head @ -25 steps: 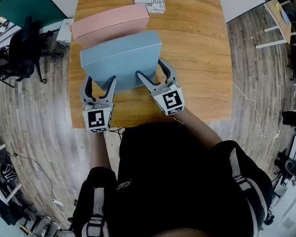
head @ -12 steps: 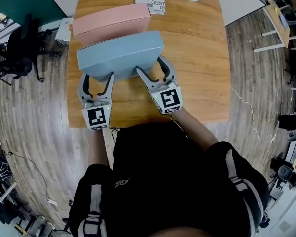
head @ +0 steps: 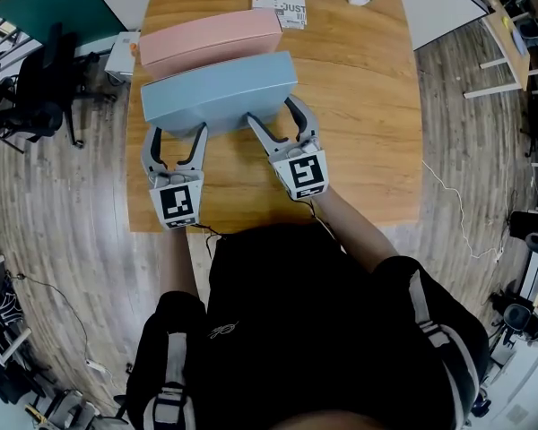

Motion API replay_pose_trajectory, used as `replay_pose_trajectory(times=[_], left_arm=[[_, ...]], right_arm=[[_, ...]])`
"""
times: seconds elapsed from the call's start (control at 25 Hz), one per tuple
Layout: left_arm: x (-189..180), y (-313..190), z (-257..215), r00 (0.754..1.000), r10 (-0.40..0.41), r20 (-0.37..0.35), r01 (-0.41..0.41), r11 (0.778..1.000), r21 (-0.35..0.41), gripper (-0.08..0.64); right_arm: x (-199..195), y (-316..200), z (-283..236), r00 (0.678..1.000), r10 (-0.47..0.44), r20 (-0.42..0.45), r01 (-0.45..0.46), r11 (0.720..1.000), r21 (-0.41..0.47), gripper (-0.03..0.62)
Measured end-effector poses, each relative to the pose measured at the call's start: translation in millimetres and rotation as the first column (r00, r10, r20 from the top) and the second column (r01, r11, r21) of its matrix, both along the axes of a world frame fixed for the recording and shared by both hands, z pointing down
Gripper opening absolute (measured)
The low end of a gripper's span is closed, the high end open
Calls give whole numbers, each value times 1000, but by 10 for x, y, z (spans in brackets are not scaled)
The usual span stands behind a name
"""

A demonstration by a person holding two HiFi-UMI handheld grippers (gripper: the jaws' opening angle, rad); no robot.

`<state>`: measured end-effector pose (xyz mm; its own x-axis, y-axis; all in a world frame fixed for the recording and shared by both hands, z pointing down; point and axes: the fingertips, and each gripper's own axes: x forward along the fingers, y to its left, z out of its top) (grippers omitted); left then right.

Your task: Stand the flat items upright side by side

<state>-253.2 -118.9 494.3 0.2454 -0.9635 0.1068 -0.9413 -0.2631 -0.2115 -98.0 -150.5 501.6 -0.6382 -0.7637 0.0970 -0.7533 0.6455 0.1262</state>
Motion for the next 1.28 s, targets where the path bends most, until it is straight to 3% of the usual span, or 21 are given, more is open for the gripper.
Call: replay_pose_trajectory(times=[1.28], left_arm=[[-75,-285,72,999,-29,30,30,999,-31,362]], right_arm=[[-80,-309,111,1000,16,-15,-17,1000,-23,324]])
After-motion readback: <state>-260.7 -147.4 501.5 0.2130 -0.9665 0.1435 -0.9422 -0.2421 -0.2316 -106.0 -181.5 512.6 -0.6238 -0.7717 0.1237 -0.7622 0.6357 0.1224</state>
